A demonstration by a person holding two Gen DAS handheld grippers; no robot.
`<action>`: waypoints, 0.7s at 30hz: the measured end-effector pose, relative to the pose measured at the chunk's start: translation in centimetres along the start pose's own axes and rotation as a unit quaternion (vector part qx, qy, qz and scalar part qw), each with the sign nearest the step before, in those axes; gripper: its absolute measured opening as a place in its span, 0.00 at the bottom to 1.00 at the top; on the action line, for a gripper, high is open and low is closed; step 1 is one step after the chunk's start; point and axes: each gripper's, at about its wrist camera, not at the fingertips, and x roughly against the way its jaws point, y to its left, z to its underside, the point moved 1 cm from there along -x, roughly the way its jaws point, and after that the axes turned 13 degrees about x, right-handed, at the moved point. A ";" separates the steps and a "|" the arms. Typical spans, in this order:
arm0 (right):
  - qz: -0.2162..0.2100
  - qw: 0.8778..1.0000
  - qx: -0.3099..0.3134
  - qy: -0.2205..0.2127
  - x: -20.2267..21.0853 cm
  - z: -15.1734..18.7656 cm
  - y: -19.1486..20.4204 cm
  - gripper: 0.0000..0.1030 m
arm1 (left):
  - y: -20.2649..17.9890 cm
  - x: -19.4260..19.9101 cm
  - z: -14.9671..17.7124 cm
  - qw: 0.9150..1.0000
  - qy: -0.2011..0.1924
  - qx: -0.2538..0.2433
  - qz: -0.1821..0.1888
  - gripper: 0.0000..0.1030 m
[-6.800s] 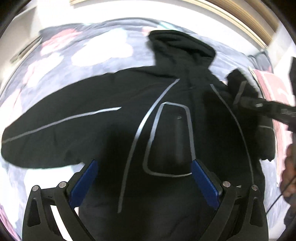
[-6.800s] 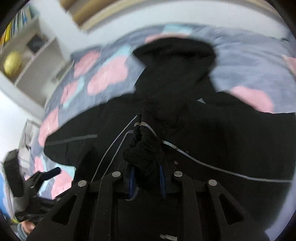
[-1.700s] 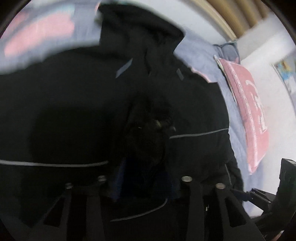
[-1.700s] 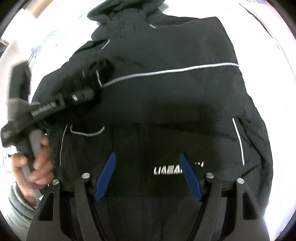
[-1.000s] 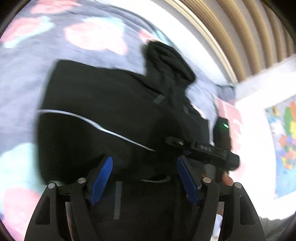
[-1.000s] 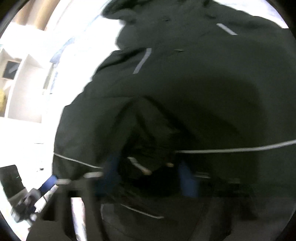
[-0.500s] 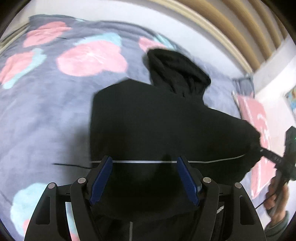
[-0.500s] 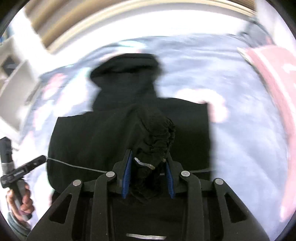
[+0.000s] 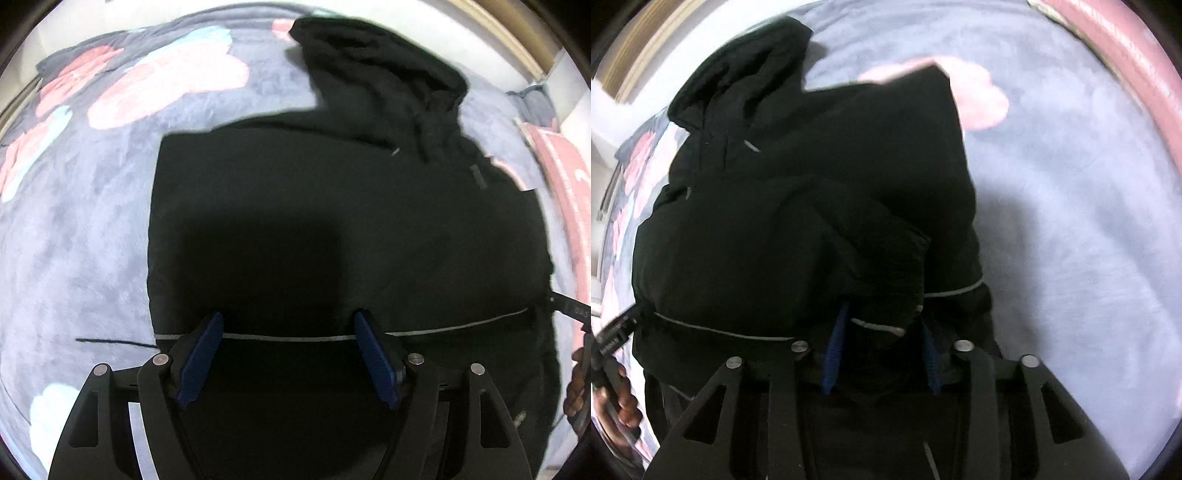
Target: Fold large clothes
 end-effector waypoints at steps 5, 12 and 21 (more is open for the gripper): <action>0.036 0.992 0.052 -0.108 7.9 -2.0 3.6 0.77 | -0.1 5.5 -1.4 0.994 -0.040 0.016 0.097 0.73; 0.046 0.987 0.144 -0.046 -0.3 -5.7 10.3 0.76 | -1.0 0.4 -2.5 0.999 -0.020 0.013 0.035 0.73; 0.039 0.990 0.136 0.003 -5.1 -5.0 8.4 0.74 | -0.7 -3.4 -1.9 1.000 -0.002 -0.002 -0.019 0.73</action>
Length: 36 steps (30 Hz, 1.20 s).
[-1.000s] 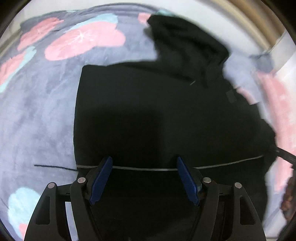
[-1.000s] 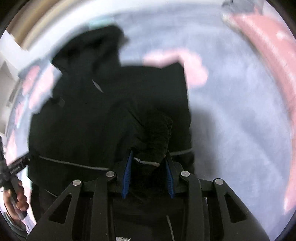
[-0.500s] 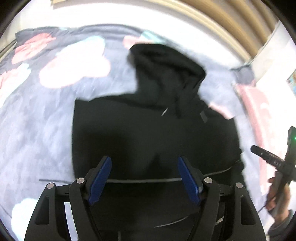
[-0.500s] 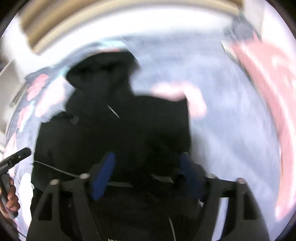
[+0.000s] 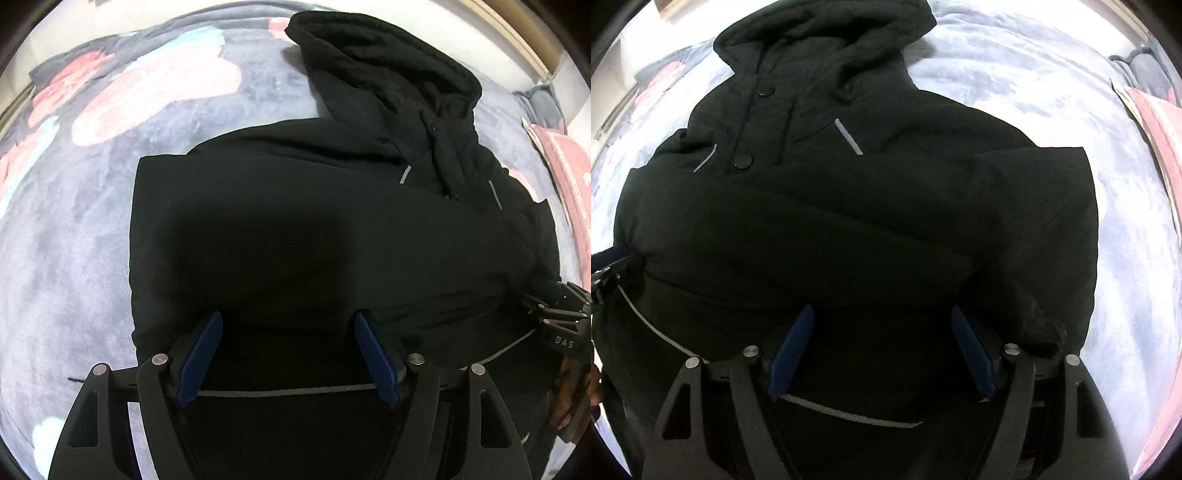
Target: Fold large clothes
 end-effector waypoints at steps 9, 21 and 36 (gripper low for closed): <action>-0.012 0.999 0.006 -0.044 7.7 3.8 0.3 0.74 | 2.8 8.2 3.4 0.995 -0.027 0.002 0.093 0.73; 0.016 1.000 0.013 0.017 2.4 6.8 -1.2 0.77 | 4.9 1.1 4.7 0.999 0.025 -0.019 0.008 0.83; -0.029 0.999 -0.019 -0.042 12.9 -1.0 -4.3 0.78 | 2.4 13.4 -2.1 0.991 -0.089 -0.063 0.076 0.83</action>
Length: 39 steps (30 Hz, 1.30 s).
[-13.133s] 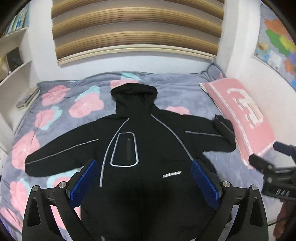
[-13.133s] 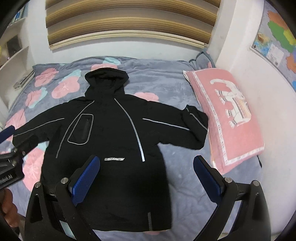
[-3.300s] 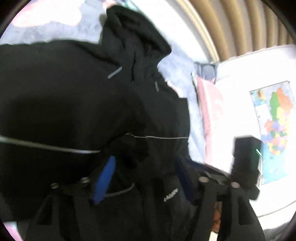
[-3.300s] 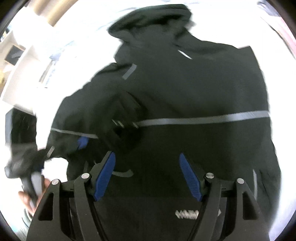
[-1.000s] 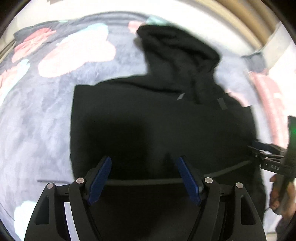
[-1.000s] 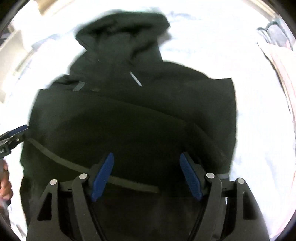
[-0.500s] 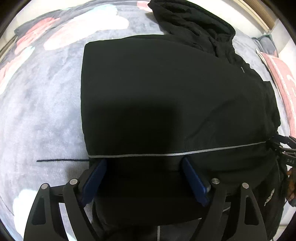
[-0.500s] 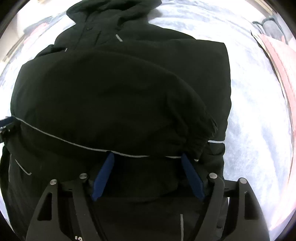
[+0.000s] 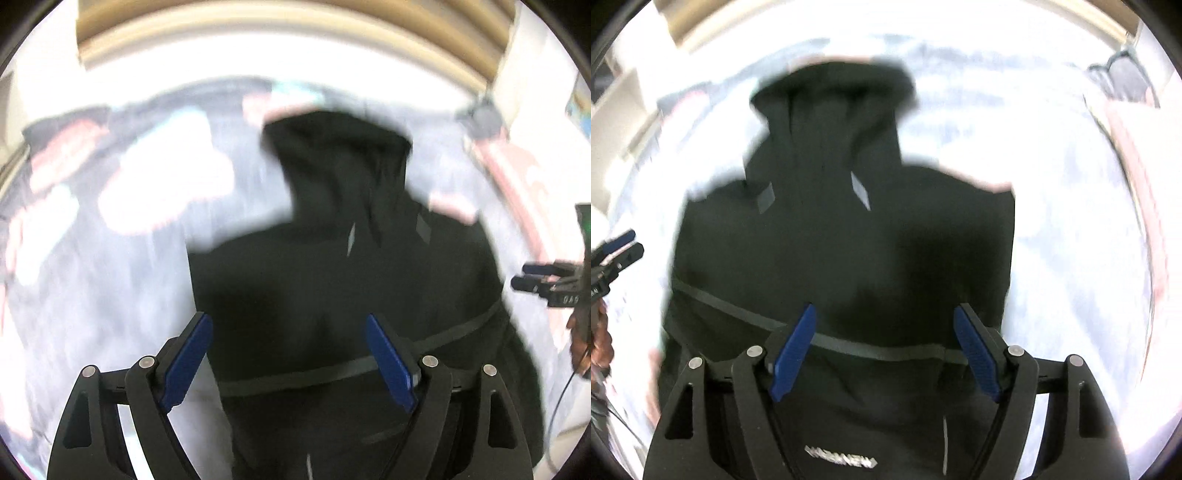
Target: Fold large clothes
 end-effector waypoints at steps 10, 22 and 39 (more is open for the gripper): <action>-0.001 0.995 -0.029 -0.095 -2.2 -14.6 -2.5 0.78 | -1.1 -5.2 -13.7 0.993 -0.054 0.102 0.032 0.83; -0.003 0.997 -0.028 -0.068 -14.5 -21.7 -6.1 0.64 | -2.5 -21.2 -19.0 0.995 0.012 0.099 -0.008 0.83; -0.048 0.999 0.008 -0.020 -20.9 -15.7 -7.2 0.15 | 5.9 -27.1 -15.4 0.968 0.081 0.219 0.091 0.26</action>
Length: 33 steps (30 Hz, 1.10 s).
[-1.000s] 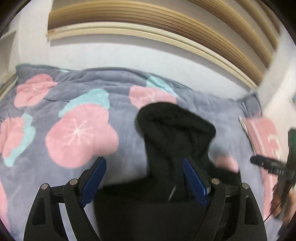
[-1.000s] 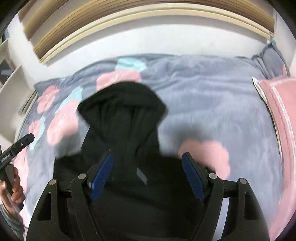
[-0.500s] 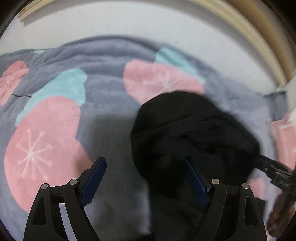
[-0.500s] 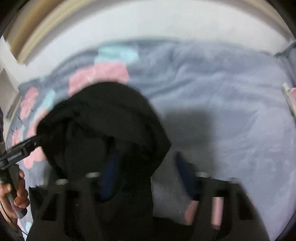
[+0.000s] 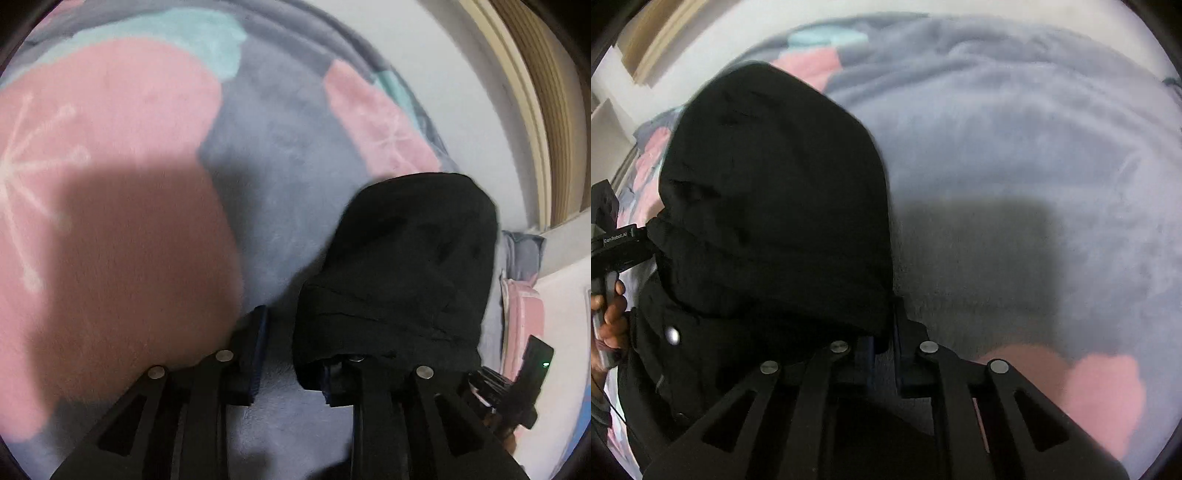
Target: Fold large clothes
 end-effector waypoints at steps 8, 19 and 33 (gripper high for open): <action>-0.019 0.995 0.024 -0.092 9.5 0.2 0.2 0.75 | -4.3 8.2 3.9 0.978 -0.106 -0.158 -0.088 0.58; -0.027 0.997 0.061 -0.026 1.0 -6.2 4.9 0.73 | -10.7 0.1 1.3 0.989 -0.044 -0.133 -0.037 0.67; -0.051 0.987 0.065 -0.138 4.0 -8.2 6.0 0.73 | -8.5 -2.2 4.4 0.980 -0.091 -0.172 -0.045 0.69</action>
